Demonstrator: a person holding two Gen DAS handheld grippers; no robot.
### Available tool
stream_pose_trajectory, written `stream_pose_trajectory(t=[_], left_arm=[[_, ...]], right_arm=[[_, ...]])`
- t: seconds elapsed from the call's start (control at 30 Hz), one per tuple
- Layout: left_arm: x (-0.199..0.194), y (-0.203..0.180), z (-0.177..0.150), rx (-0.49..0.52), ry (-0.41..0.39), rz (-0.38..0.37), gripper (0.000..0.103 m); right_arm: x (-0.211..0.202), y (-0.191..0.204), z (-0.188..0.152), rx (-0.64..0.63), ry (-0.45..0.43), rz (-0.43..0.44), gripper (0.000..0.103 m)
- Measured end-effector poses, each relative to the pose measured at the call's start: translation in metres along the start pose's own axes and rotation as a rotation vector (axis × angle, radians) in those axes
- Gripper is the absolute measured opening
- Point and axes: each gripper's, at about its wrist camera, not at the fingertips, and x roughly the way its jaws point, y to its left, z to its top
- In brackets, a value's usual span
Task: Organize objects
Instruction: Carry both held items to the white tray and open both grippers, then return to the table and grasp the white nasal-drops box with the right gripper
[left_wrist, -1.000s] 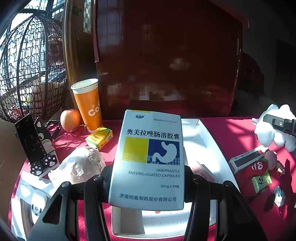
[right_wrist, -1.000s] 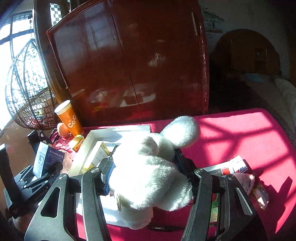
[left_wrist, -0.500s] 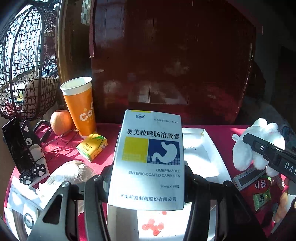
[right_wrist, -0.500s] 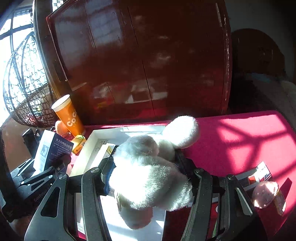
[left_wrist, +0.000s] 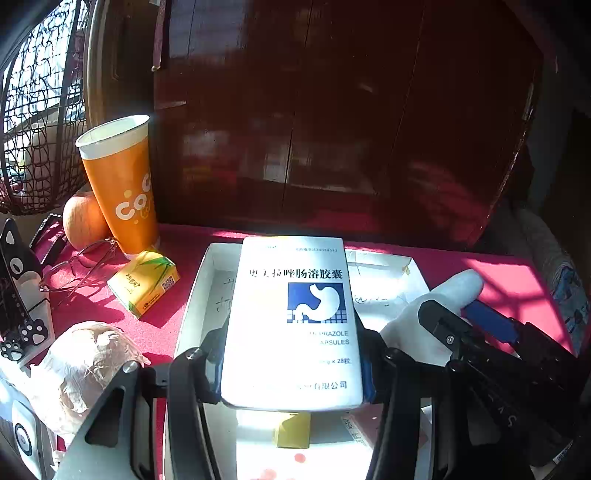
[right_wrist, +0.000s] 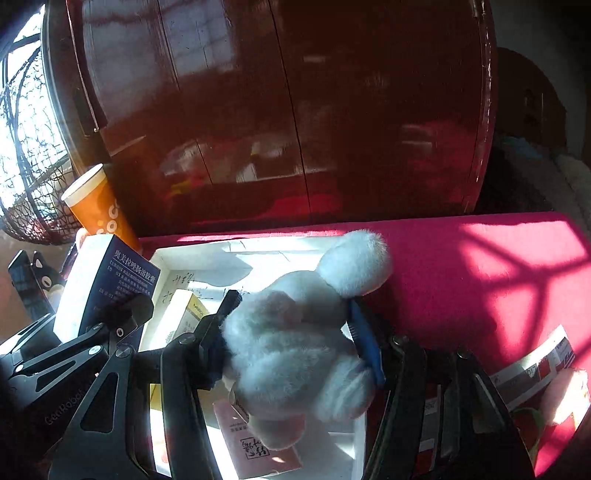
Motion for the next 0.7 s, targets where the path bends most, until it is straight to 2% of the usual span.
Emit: stream_pose_trajectory(t=[0.03, 0.07, 0.1, 0.13, 0.17, 0.2, 0.23, 0.47, 0.7], left_arm=[[0.000, 0.004, 0.001, -0.010, -0.009, 0.007, 0.057], [-0.001, 0.008, 0.002, -0.025, -0.020, 0.027, 0.071], [-0.004, 0.013, 0.003, -0.046, -0.035, 0.045, 0.089], [-0.008, 0.020, 0.004, -0.071, -0.053, 0.041, 0.099], [-0.012, 0.024, 0.004, -0.094, -0.071, 0.030, 0.103], [-0.017, 0.026, 0.005, -0.106, -0.083, 0.033, 0.103], [-0.022, 0.028, 0.005, -0.112, -0.099, 0.041, 0.103], [-0.057, 0.018, 0.003, -0.110, -0.187, 0.016, 0.103], [-0.103, 0.005, -0.009, -0.104, -0.286, -0.028, 0.103]], right_arm=[[0.001, 0.002, -0.001, -0.011, 0.002, 0.000, 0.065], [0.000, 0.002, -0.001, -0.019, -0.005, -0.016, 0.072], [-0.002, 0.000, -0.001, -0.017, -0.020, -0.024, 0.081], [-0.004, -0.003, -0.001, -0.005, -0.031, -0.026, 0.085], [-0.006, -0.008, 0.000, 0.015, -0.036, -0.021, 0.089], [-0.008, -0.013, 0.000, 0.034, -0.038, -0.017, 0.099], [-0.011, -0.016, 0.001, 0.048, -0.038, -0.017, 0.103], [-0.042, -0.012, -0.011, 0.035, -0.082, 0.013, 0.103], [-0.063, -0.006, -0.027, 0.040, -0.089, 0.047, 0.103]])
